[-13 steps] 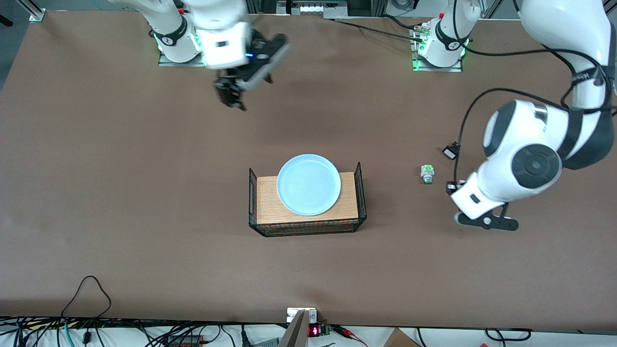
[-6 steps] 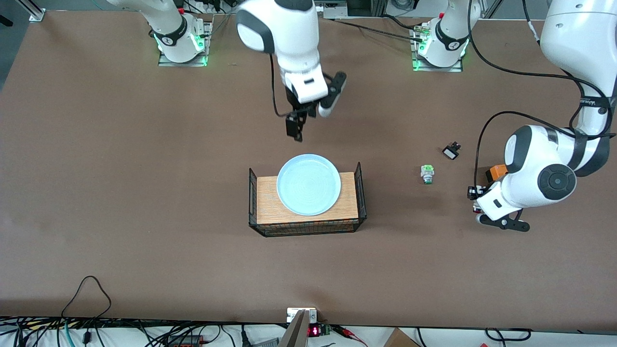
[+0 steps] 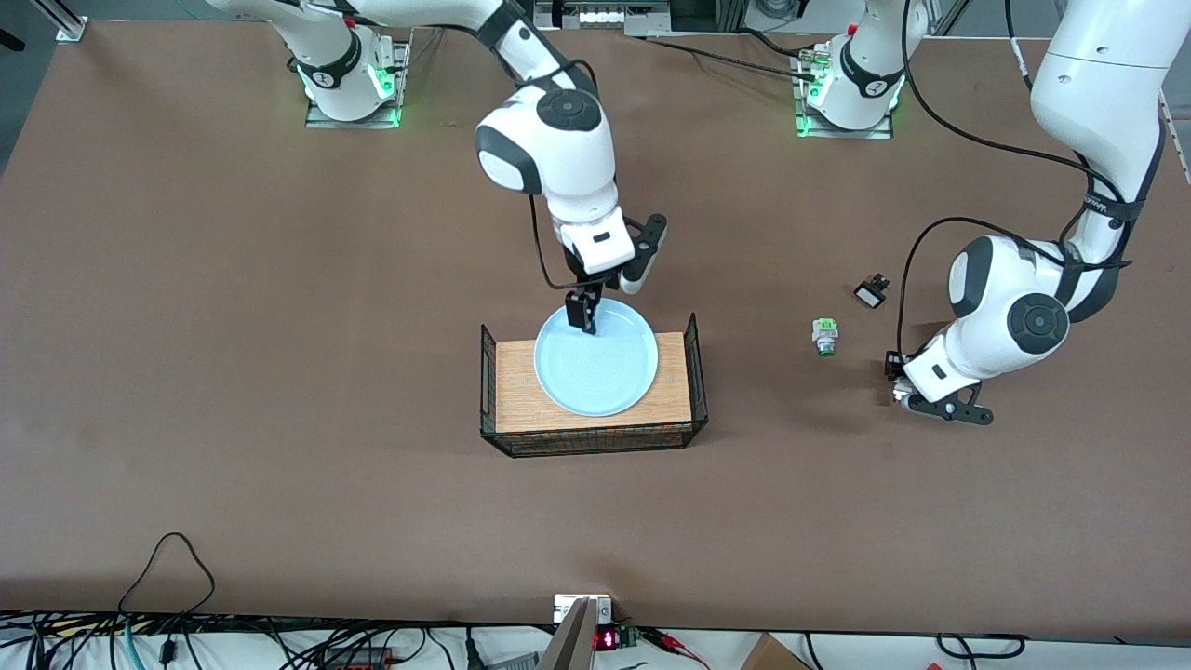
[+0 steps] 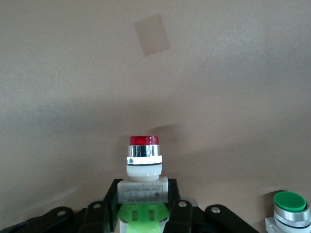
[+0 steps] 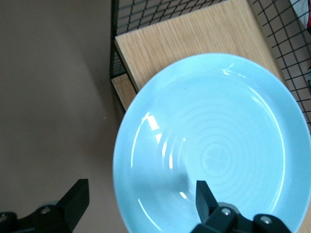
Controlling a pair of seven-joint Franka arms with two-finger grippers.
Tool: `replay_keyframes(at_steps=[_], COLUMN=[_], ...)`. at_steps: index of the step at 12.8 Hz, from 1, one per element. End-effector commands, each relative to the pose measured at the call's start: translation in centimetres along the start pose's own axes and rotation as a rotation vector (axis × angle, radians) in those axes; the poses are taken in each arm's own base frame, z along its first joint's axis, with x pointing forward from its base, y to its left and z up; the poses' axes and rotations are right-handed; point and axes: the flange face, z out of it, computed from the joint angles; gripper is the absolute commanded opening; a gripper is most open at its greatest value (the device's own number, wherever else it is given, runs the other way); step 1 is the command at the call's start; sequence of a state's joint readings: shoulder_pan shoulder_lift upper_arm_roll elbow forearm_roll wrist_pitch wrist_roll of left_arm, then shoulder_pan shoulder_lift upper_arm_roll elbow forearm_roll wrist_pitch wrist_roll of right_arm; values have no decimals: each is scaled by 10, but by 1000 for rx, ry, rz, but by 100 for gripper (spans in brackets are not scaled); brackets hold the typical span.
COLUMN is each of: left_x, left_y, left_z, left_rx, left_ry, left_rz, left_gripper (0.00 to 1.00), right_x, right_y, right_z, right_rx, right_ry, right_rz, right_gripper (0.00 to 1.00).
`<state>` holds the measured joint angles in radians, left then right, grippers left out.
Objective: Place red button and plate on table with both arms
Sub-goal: 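Lower the button onto the table while the right gripper grasps the plate rim, then lift the plate with the right gripper while the left gripper withdraws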
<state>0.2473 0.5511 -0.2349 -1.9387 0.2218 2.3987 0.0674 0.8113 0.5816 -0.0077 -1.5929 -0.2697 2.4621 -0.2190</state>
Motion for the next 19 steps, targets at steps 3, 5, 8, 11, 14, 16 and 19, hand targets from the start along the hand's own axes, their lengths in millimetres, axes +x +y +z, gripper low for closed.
replay_keyframes(at_steps=[3,5,8,11,14,16,19], left_x=[0,4,14,39,45,41,21], left_y=[-1,-2,14,22,39,43,39], left_z=[-6,-20,-68,-144,-211,-253,-311], left_rx=[-14,-8,3,12,14,17,3], left_ry=[-16,-22,-48,-81,-102,-127,-148], left_rz=[46,40,56,65,84,81,69], left_gripper=[100,100,100,100,100,100,100], right_x=[4,7,9,13,18,20,8], right_y=[3,-3,-5,-10,-15,-20,-25], right_z=[2,-3,-10,-34,-77,-122,-176], right_rx=[-41,-41,-42,-39,-41,-53,-65], right_ry=[6,4,0,-26,-35,-46,-131], right_rz=[-49,-60,-64,-68,-68,-9,68], right_gripper=[14,3,0,0,0,0,0])
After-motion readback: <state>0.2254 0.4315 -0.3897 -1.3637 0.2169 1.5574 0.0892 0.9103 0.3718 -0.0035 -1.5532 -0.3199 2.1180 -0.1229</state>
